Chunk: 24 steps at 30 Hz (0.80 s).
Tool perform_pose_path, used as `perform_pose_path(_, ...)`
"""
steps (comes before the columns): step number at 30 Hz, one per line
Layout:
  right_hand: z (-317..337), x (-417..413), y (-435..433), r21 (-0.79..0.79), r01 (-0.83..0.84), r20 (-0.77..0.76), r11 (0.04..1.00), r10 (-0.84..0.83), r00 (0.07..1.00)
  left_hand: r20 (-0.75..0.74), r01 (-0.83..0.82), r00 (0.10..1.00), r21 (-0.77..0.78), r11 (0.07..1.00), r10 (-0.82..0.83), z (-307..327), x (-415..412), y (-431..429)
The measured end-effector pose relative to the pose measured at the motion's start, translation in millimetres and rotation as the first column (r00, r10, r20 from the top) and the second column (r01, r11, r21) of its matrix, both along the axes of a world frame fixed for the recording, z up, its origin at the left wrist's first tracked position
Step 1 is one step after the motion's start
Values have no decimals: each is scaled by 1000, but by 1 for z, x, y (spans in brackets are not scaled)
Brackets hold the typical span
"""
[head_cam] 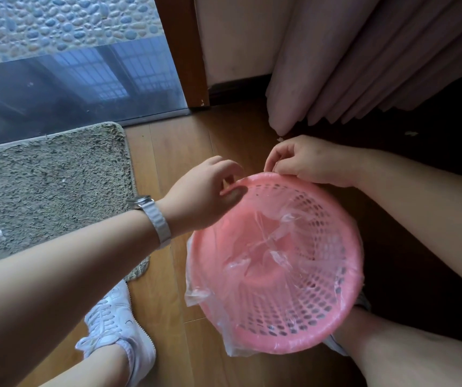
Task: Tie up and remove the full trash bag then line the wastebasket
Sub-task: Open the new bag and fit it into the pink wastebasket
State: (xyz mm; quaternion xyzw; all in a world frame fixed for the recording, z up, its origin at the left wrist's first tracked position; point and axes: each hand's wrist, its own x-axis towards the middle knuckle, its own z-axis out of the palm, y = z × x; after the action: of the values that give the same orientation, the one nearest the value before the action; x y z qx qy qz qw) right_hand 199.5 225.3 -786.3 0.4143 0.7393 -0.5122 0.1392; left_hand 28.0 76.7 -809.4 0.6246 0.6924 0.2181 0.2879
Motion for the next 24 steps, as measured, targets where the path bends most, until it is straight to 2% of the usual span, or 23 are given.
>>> perform_pose_path(3,-2,4,-2,-63,26,-32,998,-28,999,-66,46,997,18,999,-45,-6,12,4)
perform_pose_path(8,-6,7,-4,-87,62,-21,994,-64,998,-65,63,996,25,998,-61,-17,17,7)
perform_pose_path(11,-10,8,-11,123,51,-54,991,-45,998,-77,86,993,28,996,-84,-18,15,10)
perform_pose_path(13,-9,8,-16,229,-4,-116,973,31,993,-73,87,994,43,995,-84,-16,12,15)
perform_pose_path(15,-9,6,-19,320,-132,-91,938,169,981,-56,70,996,56,996,-67,-14,9,20)
perform_pose_path(17,-12,6,-20,400,-186,-40,897,220,975,-22,23,1000,42,999,-23,-12,6,22)
perform_pose_path(20,-18,12,-17,446,-97,-49,890,132,990,8,-51,999,-6,999,51,-9,-3,20)
perform_pose_path(24,-23,22,-11,458,40,-52,888,-18,998,-44,-120,992,-25,992,119,-5,-25,3)
